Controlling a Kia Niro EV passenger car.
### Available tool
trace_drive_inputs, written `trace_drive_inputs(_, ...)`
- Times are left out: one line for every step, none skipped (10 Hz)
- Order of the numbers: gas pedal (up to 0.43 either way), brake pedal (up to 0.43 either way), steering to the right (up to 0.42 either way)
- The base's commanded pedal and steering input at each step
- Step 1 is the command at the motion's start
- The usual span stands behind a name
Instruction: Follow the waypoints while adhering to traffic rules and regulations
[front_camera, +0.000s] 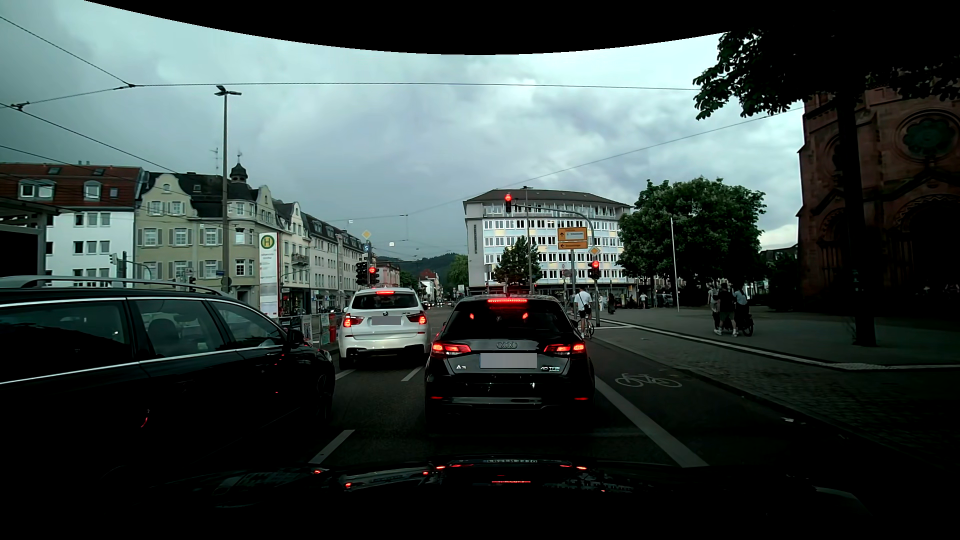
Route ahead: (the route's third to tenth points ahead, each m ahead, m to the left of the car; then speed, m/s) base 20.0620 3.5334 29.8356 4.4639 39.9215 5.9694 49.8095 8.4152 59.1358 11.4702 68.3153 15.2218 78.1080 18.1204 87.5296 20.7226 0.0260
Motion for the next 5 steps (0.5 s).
trace_drive_inputs(0.000,0.226,-0.003)
trace_drive_inputs(0.000,0.226,-0.003)
trace_drive_inputs(0.000,0.226,-0.003)
trace_drive_inputs(0.000,0.226,-0.003)
trace_drive_inputs(0.000,0.232,-0.003)
